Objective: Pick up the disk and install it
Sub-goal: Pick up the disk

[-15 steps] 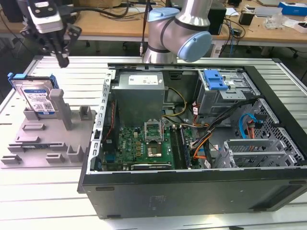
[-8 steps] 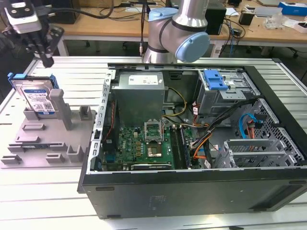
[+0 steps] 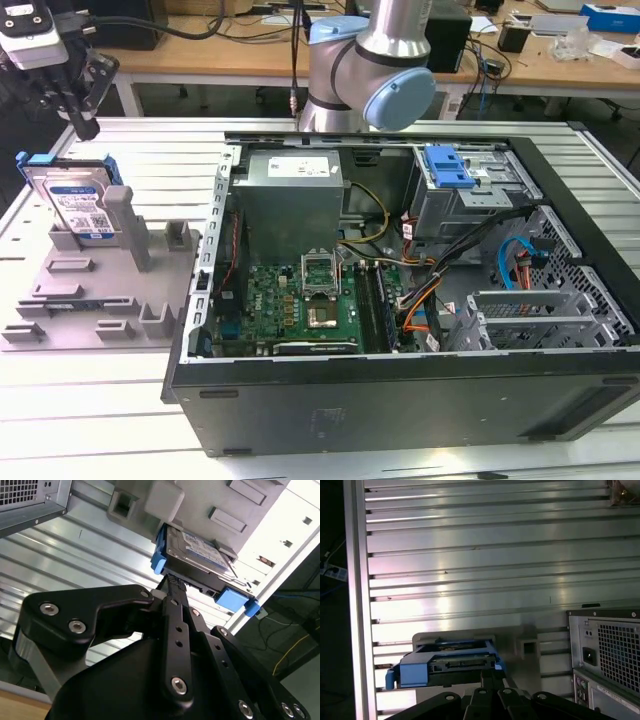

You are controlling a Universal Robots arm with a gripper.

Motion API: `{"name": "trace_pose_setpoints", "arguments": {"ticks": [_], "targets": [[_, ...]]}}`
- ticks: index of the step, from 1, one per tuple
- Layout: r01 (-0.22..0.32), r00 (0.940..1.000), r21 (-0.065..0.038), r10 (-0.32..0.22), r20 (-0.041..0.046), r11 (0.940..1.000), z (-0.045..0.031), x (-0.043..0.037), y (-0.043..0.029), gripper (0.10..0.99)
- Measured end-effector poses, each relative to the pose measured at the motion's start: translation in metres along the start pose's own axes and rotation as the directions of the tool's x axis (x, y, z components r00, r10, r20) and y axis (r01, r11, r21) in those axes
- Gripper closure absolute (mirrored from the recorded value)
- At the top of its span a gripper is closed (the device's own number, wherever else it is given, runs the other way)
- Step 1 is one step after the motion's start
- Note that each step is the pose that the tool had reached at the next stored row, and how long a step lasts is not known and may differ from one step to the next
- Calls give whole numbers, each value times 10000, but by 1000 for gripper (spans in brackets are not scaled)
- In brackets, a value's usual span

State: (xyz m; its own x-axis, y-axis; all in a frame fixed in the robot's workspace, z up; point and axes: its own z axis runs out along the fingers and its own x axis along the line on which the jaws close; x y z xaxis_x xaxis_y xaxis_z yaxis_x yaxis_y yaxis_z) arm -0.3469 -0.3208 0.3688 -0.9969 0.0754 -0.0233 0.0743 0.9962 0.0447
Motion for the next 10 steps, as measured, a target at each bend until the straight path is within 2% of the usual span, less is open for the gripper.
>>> {"name": "trace_pose_setpoints", "arguments": {"ticks": [10], "targets": [[6, 10000, -1, -6, 0, 10000, 0, 0, 0, 980]]}}
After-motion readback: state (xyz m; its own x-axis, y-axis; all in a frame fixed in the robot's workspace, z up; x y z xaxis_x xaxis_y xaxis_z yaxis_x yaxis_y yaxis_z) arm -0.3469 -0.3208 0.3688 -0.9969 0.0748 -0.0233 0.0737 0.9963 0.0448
